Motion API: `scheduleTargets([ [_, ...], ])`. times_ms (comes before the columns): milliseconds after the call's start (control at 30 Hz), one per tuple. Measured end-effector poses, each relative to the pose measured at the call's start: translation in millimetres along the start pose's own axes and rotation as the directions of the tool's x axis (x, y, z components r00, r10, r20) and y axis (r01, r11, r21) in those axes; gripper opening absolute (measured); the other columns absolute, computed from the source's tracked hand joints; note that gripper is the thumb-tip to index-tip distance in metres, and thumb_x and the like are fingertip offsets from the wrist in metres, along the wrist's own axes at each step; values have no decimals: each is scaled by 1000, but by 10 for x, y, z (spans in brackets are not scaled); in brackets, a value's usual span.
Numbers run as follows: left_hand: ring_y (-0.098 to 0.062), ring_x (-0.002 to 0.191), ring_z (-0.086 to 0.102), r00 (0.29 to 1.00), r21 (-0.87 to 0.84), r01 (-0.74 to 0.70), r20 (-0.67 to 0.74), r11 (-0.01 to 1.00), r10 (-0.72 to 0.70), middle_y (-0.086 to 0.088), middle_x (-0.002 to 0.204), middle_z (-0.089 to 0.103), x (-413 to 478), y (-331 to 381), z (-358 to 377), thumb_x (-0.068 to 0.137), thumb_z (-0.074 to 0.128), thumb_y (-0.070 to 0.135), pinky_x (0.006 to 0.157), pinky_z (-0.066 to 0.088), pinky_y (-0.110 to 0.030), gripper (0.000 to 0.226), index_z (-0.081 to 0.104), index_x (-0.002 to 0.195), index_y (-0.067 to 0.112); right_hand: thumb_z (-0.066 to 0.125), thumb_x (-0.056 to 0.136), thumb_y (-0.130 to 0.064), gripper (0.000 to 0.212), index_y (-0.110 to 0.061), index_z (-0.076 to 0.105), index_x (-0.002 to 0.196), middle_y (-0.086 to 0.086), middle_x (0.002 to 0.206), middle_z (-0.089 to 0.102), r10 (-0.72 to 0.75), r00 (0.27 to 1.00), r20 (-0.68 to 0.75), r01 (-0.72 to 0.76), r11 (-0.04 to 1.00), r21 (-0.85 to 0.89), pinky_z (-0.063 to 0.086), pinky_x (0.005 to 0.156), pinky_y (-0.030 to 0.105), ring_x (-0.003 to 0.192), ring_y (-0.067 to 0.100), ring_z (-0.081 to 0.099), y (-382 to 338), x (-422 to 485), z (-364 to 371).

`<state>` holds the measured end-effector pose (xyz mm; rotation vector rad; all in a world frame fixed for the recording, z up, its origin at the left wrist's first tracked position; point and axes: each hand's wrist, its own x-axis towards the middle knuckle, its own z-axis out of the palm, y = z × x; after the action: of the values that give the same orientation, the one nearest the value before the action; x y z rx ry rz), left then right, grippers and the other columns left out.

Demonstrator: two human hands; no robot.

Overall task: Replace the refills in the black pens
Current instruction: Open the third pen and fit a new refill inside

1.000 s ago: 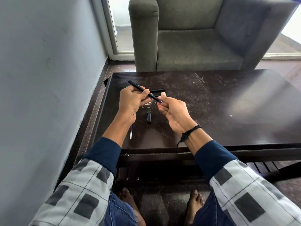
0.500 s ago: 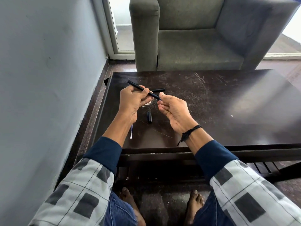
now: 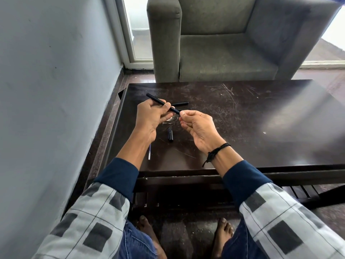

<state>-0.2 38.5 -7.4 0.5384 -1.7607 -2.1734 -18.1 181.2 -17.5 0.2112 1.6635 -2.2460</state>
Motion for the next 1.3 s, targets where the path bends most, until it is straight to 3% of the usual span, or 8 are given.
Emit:
scheduleTargets([
  [100, -20, 80, 76, 1000, -5, -2, 10, 1000, 2, -11, 81, 72, -7, 1, 3, 90, 67, -3, 69, 60, -28, 8, 64, 98, -1, 79, 88, -19, 15, -6, 75, 91, 3, 75, 71, 23, 1000, 6, -23, 1000, -11, 58, 66, 19, 65, 8, 65, 0, 7, -12],
  [367, -25, 82, 75, 1000, 7, 1, 12, 1000, -1, -15, 85, 71, -15, -15, 26, 89, 69, -3, 68, 60, -28, 7, 65, 91, 2, 76, 86, 0, 8, -6, 71, 87, 4, 82, 71, -49, 999, -3, 49, 998, -33, 55, 71, 22, 77, 11, 66, 6, 23, -22],
  [533, -22, 83, 75, 1000, -2, 3, 13, 1000, -3, -13, 85, 70, -12, -8, 15, 89, 68, -3, 70, 60, -28, 7, 65, 92, 2, 77, 90, -19, 14, -5, 73, 92, 5, 77, 72, -8, 1000, 7, 8, 1000, -12, 58, 67, 19, 66, 9, 65, 6, 37, -6],
  [633, -20, 80, 75, 1000, 1, 5, 20, 1000, -5, -13, 83, 71, -13, -19, 27, 89, 68, -4, 69, 61, -28, 8, 65, 91, 3, 74, 92, -11, 9, -4, 73, 85, 7, 74, 70, -37, 999, -7, 37, 998, -52, 54, 61, 19, 64, 11, 62, 24, 66, -6],
  [767, -24, 81, 75, 1000, -9, 5, 14, 1000, -5, -16, 86, 71, 2, -24, 30, 89, 67, -5, 69, 61, -29, 7, 64, 94, 0, 75, 88, -1, 6, -5, 70, 88, 3, 79, 71, -84, 996, 7, 84, 994, -68, 54, 71, 22, 74, 11, 64, 24, 73, -22],
  [967, -24, 84, 75, 1000, -18, 6, 9, 1000, -6, -14, 85, 70, 9, -25, 2, 89, 68, -4, 71, 61, -30, 9, 65, 97, -2, 77, 91, -19, 16, -5, 72, 94, 4, 74, 70, -18, 1000, 16, 18, 1000, -22, 58, 66, 19, 64, 8, 64, 10, 50, 2],
  [1200, -26, 85, 76, 1000, -20, 16, 2, 1000, -16, -15, 86, 72, 13, -28, 20, 89, 68, -4, 70, 61, -29, 8, 65, 95, 0, 75, 87, -1, 5, -3, 72, 91, 2, 78, 70, -85, 996, 20, 87, 993, -81, 53, 66, 20, 71, 10, 63, 19, 77, -12],
  [1300, -23, 83, 75, 1000, -29, 13, -2, 999, -13, -13, 84, 71, 19, -22, 6, 89, 67, -4, 70, 61, -30, 8, 65, 96, 0, 78, 89, -14, 13, -5, 70, 96, 3, 77, 68, -43, 998, 38, 45, 998, -47, 55, 65, 20, 67, 10, 61, 6, 50, -4],
])
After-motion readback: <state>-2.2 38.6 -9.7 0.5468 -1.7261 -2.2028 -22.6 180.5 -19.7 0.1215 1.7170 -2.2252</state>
